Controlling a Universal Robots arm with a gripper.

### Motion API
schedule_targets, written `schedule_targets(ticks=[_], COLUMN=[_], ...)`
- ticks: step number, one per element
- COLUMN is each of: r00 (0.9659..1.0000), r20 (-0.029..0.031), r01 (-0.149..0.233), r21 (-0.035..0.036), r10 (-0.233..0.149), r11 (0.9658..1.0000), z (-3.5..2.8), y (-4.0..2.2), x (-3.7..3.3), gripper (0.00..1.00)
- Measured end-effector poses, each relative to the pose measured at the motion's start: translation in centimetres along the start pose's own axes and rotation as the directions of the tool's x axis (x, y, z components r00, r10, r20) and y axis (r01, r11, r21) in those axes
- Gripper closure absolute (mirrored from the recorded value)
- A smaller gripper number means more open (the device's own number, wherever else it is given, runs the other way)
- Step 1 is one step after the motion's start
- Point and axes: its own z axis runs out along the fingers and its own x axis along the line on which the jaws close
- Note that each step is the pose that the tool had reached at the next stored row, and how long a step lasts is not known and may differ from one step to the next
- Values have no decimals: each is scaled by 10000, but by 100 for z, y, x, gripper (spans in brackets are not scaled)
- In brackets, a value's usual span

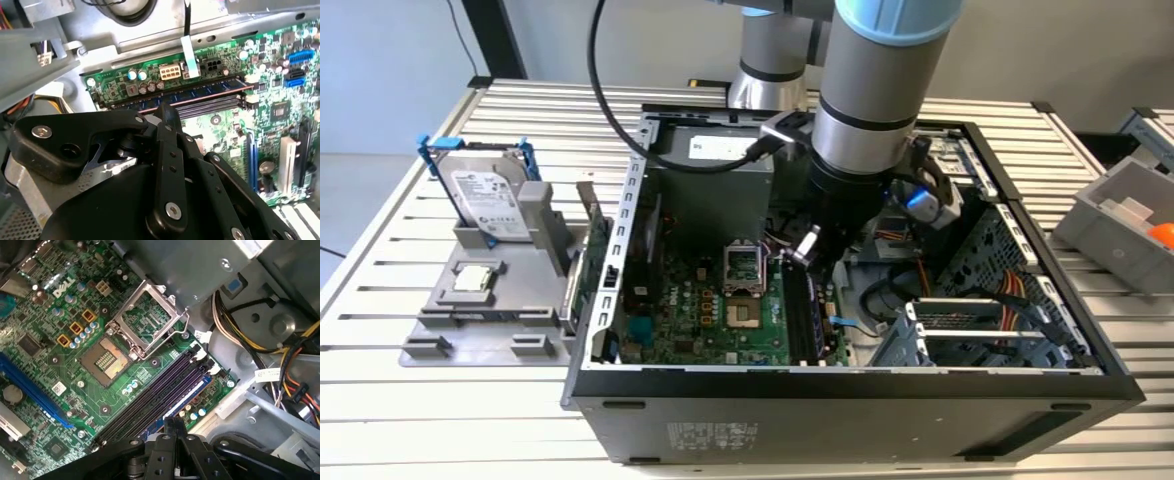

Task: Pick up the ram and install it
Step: 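Press down the ram until it locks into place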

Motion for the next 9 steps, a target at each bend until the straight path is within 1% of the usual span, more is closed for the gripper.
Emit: schedule_targets(ticks=[2, 5, 7, 9], r00=[9997, 9982, 9967, 9944], r20=[10, 24, 33, 43], r01=[244, 601, 812, 1053], r21=[-4, -10, -13, -16], r10=[-244, -601, -812, -1053], r11=[9997, 9982, 9967, 9944], z=[0, 0, 0, 0], y=[0, 0, 1, 0], x=[0, -1, -1, -1], gripper=[100, 100, 100, 100])
